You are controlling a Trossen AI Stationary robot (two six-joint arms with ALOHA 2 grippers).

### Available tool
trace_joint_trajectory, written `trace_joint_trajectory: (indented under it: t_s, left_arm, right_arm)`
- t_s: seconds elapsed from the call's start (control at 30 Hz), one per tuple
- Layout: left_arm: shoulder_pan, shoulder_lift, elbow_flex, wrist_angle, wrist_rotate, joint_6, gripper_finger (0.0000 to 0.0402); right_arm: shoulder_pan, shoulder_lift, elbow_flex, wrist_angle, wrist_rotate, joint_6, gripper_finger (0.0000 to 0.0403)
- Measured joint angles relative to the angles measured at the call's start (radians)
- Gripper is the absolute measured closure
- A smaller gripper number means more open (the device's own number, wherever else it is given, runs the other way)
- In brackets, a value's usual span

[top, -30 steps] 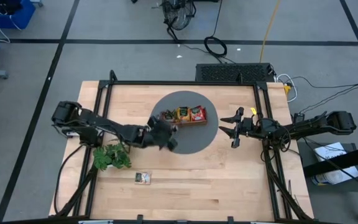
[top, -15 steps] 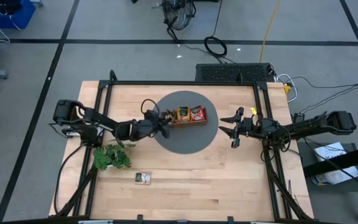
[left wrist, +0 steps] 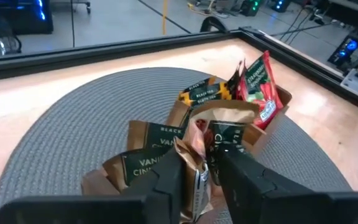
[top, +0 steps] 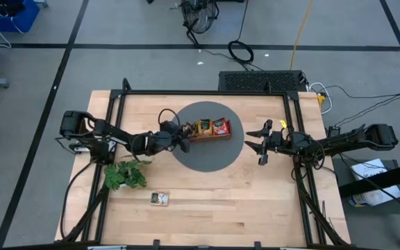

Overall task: Pick & Place Tea
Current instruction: Put the brown tea bag into the left section of the wooden organizer

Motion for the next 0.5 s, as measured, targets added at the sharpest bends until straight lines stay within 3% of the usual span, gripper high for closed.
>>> trace_joint_trajectory:
  t_s: [0.5]
  left_arm:
    - [0.0, 0.0, 0.0, 0.002, -0.039, 0.021, 0.0176]
  right_arm:
    - [0.0, 0.0, 0.0, 0.0, 0.0, 0.0, 0.0248]
